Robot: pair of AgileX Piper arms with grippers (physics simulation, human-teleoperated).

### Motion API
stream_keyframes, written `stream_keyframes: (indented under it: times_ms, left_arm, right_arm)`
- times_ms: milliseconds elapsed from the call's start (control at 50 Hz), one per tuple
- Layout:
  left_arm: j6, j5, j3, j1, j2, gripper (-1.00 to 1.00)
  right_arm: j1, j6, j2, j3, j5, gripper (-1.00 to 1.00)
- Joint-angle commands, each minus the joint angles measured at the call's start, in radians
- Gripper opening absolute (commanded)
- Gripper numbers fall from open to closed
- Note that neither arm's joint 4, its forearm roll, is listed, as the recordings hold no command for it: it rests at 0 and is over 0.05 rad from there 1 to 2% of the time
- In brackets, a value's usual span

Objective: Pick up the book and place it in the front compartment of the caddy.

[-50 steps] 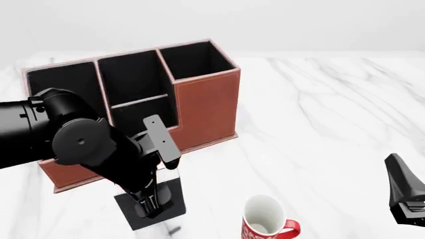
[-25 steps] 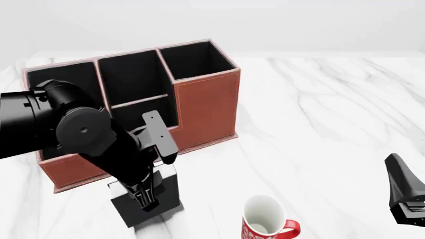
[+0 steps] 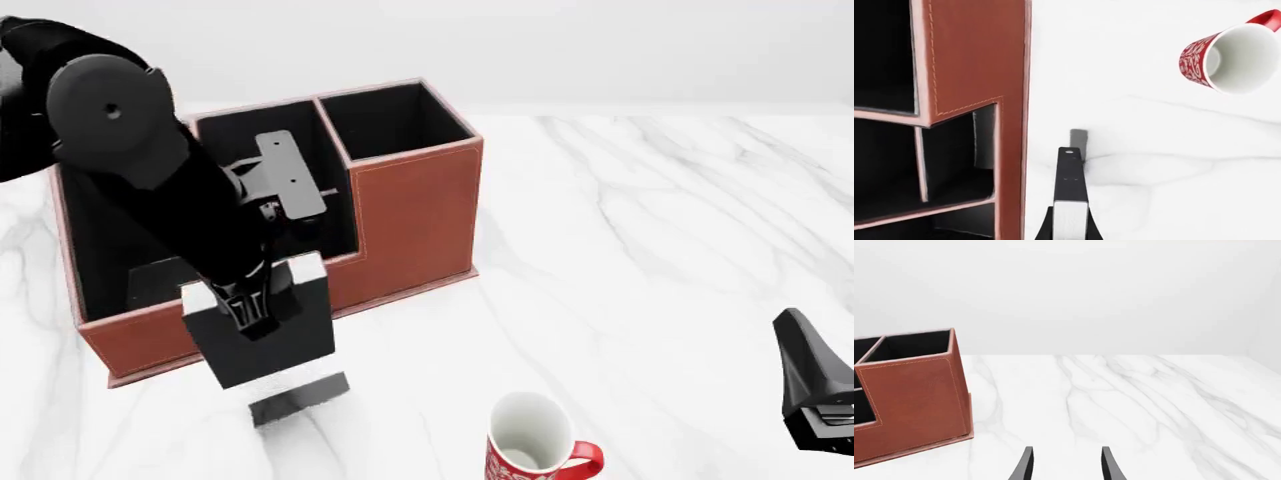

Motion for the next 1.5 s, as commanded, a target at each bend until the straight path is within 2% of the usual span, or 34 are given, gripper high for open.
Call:
stream_keyframes:
  times_ms: [20, 40, 60, 140, 180, 200, 300, 320, 560, 700, 880, 900, 980, 1260, 1300, 1320, 1340, 1360, 1400, 1420, 1500]
  left_arm:
    - [0.117, 0.089, -0.118, 0.076, 0.004, -1.00]
    - [0.141, 0.089, -0.114, 0.097, 0.001, -1.00]
    - [0.127, 0.089, -0.122, 0.085, 0.007, -1.00]
    - [0.153, 0.089, -0.133, 0.106, 0.008, -1.00]
    - [0.169, 0.089, -0.150, 0.117, 0.007, -1.00]
    - [0.201, 0.090, -0.151, 0.147, 0.004, -1.00]
    - [0.219, 0.090, -0.180, 0.158, 0.015, -1.00]
    - [0.240, 0.090, -0.178, 0.180, 0.013, -1.00]
    - [0.263, 0.090, -0.241, 0.194, 0.044, -1.00]
    - [0.312, 0.090, -0.279, 0.238, 0.064, -1.00]
    - [0.309, 0.090, -0.347, 0.231, 0.109, -1.00]
    - [0.329, 0.090, -0.356, 0.255, 0.112, -1.00]
    - [0.299, 0.090, -0.395, 0.225, 0.131, -1.00]
    - [0.349, 0.090, -0.452, 0.265, 0.154, -1.00]
    - [0.383, 0.090, -0.459, 0.295, 0.158, -1.00]
    - [0.349, 0.090, -0.474, 0.267, 0.169, -1.00]
    - [0.350, 0.090, -0.475, 0.269, 0.171, -1.00]
    - [0.382, 0.090, -0.475, 0.303, 0.167, -1.00]
    - [0.354, 0.090, -0.493, 0.274, 0.175, -1.00]
    - [0.377, 0.090, -0.497, 0.304, 0.173, -1.00]
    - [0.363, 0.090, -0.507, 0.279, 0.177, -1.00]
  right_arm:
    - [0.000, 0.000, -0.001, 0.001, 0.000, 1.00]
    - [0.000, 0.000, -0.001, 0.001, 0.000, 1.00]
    - [0.000, 0.000, -0.001, 0.001, 0.000, 1.00]
    - [0.000, 0.000, -0.001, 0.001, 0.000, 1.00]
    - [0.000, 0.000, -0.001, 0.001, 0.000, 1.00]
    - [0.000, 0.000, -0.001, 0.001, 0.000, 1.00]
    - [0.000, 0.000, -0.001, 0.001, 0.000, 1.00]
    - [0.000, 0.000, -0.001, 0.001, 0.000, 1.00]
    - [0.000, 0.000, -0.001, 0.001, 0.000, 1.00]
    - [0.000, 0.000, -0.001, 0.001, 0.000, 1.00]
    - [0.000, 0.000, -0.001, 0.001, 0.000, 1.00]
    - [0.000, 0.000, -0.001, 0.001, 0.000, 1.00]
    - [0.000, 0.000, -0.001, 0.001, 0.000, 1.00]
    - [0.000, 0.000, -0.001, 0.001, 0.000, 1.00]
    - [0.000, 0.000, -0.001, 0.001, 0.000, 1.00]
    - [0.000, 0.000, -0.001, 0.001, 0.000, 1.00]
    - [0.000, 0.000, -0.001, 0.001, 0.000, 1.00]
    - [0.000, 0.000, 0.000, 0.001, 0.000, 1.00]
    - [0.000, 0.000, -0.001, 0.001, 0.000, 1.00]
    - [0.000, 0.000, -0.001, 0.001, 0.000, 1.00]
    - [0.000, -0.001, -0.001, 0.001, 0.000, 1.00]
